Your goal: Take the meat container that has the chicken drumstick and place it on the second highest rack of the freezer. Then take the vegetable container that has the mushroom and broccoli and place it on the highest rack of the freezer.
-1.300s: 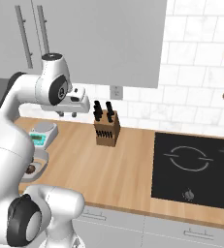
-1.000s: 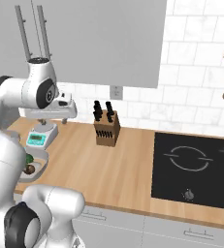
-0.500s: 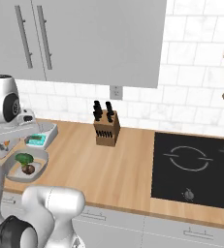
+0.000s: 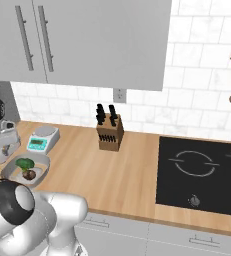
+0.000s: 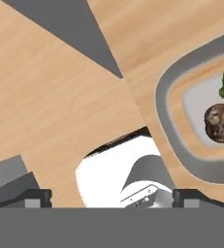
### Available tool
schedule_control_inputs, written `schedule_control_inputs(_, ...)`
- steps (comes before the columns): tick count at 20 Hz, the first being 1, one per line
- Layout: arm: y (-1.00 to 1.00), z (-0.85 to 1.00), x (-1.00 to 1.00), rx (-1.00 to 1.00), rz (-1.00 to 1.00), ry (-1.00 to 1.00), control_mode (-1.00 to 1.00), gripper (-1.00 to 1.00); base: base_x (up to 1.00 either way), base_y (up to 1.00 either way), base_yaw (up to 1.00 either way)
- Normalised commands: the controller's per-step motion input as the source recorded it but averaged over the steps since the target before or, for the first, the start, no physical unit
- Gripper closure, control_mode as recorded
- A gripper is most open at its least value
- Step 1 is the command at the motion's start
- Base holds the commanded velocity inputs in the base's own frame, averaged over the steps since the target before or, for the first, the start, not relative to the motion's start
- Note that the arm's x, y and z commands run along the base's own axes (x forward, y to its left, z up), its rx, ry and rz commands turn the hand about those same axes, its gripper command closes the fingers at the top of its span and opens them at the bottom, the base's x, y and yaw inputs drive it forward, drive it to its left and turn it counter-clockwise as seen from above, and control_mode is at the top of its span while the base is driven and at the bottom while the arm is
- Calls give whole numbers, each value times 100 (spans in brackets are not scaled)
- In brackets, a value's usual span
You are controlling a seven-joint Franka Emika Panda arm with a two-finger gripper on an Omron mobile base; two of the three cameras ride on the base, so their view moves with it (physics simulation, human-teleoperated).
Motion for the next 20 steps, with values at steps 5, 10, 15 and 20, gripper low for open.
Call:
schedule_control_inputs(5,79,-38,41,-1,31,3,-100,-100,0,0,0)
schedule_control_inputs(10,57,-38,34,-1,24,0,-100,-100,0,0,0)
schedule_control_inputs(15,36,-18,28,-3,4,-7,-100,-100,0,0,0)
schedule_control_inputs(20,31,-22,43,0,0,-16,-100,-100,0,0,0)
